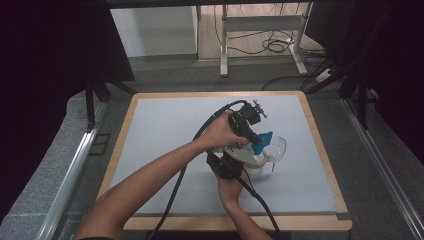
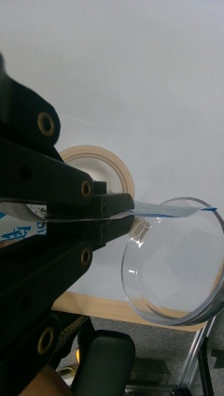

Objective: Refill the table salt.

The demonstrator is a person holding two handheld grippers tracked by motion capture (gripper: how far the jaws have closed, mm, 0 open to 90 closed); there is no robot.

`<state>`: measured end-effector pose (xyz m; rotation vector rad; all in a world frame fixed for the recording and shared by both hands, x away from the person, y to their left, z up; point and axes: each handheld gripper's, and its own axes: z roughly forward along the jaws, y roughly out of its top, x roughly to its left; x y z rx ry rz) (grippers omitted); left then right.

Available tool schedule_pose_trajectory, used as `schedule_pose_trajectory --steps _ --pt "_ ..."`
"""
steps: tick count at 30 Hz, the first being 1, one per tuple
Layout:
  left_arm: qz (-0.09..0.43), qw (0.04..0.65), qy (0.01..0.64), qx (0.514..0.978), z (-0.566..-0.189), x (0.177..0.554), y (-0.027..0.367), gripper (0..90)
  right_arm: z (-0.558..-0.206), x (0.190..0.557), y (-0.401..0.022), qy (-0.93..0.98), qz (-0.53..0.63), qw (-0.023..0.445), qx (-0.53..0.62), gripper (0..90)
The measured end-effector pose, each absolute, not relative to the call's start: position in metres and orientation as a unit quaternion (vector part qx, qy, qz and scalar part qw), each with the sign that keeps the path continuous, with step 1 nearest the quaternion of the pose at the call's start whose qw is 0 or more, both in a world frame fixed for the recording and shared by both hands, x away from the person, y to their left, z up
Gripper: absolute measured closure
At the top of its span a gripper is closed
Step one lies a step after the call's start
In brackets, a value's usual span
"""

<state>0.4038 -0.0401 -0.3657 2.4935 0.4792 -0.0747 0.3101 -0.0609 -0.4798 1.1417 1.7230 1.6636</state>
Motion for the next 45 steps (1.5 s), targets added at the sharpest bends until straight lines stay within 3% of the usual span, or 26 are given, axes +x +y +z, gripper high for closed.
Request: schedule_pose_trajectory --steps 45 --pt "-0.035 0.287 0.182 0.940 -0.3707 0.4072 -0.0390 90.0 -0.4822 0.3104 -0.0590 0.631 0.605 0.240 0.422 62.0"
